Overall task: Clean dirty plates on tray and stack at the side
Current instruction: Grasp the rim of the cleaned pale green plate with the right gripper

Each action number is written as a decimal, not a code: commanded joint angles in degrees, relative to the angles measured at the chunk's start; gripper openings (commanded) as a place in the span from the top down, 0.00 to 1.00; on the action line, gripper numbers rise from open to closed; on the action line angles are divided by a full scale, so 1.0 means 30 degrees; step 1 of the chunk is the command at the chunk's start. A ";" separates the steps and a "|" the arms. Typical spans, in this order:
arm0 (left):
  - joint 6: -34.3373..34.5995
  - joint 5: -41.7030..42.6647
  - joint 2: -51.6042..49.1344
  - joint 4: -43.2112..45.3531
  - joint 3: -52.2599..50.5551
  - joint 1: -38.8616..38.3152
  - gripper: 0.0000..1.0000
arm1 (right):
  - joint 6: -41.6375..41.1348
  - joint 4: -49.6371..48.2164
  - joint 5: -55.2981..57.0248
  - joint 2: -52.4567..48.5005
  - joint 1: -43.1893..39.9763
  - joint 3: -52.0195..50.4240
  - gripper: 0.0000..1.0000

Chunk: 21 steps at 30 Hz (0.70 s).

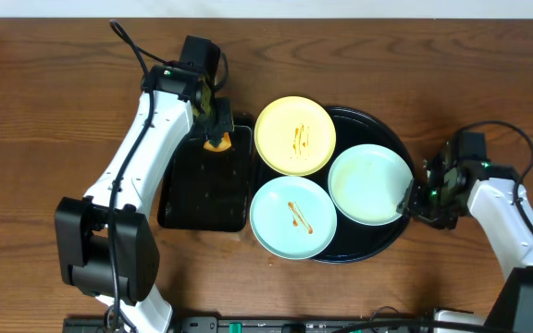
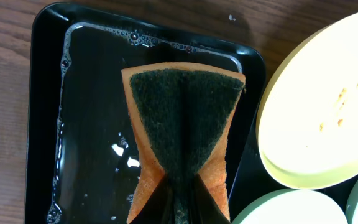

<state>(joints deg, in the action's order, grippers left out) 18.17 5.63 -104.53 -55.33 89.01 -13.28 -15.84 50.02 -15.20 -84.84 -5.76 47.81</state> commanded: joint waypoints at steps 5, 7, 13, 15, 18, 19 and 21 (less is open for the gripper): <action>0.0036 -0.0029 0.0240 -0.0131 -0.0102 0.0029 0.93 | -0.1916 -0.1727 -0.1457 0.0044 -0.0051 -0.1741 0.62; 0.0036 -0.0029 0.0240 -0.0153 -0.0102 0.0029 0.93 | -0.2251 -0.2069 -0.1588 0.0044 -0.0051 -0.2004 0.62; 0.0036 -0.0029 0.0240 -0.0248 -0.0102 0.0029 0.93 | -0.2295 -0.3359 -0.1603 0.0044 -0.0051 -0.2266 0.62; 0.0036 -0.0029 0.0240 -0.0248 -0.0102 0.0029 0.93 | -0.2302 -0.3854 -0.1588 0.0044 -0.0051 -0.2266 0.63; 0.0036 -0.0029 0.0233 -0.0255 -0.0102 0.0029 0.93 | -0.2302 -0.4721 -0.1588 0.0044 -0.0051 -0.2266 0.63; 0.0036 -0.0029 0.0233 -0.0262 -0.0102 0.0029 0.93 | -0.2302 -0.5027 -0.1574 0.0044 -0.0051 -0.2266 0.63; 0.0036 -0.0029 0.0240 -0.0262 -0.0102 0.0029 0.93 | -0.2295 -0.5712 -0.1384 0.0044 -0.0051 -0.2266 0.63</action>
<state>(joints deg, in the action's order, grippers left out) 18.17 5.63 -104.53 -55.77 88.99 -13.28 -22.15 34.70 -19.51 -84.84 -5.80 41.25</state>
